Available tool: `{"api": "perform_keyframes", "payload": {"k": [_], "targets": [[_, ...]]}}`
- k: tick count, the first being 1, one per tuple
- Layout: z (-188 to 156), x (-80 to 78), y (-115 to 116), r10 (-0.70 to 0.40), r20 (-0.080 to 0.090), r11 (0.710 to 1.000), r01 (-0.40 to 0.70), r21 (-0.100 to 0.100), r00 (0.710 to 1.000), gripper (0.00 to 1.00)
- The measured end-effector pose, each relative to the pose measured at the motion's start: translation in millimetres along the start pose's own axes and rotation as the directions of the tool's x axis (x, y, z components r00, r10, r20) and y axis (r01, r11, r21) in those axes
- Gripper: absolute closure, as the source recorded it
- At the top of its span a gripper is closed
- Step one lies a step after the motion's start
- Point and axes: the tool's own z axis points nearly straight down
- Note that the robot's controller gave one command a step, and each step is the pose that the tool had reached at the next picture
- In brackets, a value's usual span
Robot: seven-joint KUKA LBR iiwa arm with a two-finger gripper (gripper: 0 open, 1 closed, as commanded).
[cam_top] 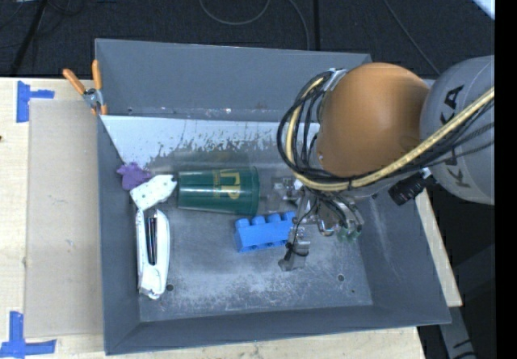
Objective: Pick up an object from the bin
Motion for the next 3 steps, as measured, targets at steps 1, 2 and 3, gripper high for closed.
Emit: {"api": "perform_keyframes", "payload": {"k": [1, 2, 3], "targets": [[51.0, -45.9, -36.6, -0.083, 0.002, 0.997, 0.083, 0.000, 0.997, 0.00], [82.9, -57.8, -46.0, 0.030, -0.003, 1.000, -0.030, 0.000, 1.000, 0.00], [106.7, -64.2, -51.4, 0.023, -0.001, 1.000, -0.023, 0.000, 1.000, 0.00]]}}
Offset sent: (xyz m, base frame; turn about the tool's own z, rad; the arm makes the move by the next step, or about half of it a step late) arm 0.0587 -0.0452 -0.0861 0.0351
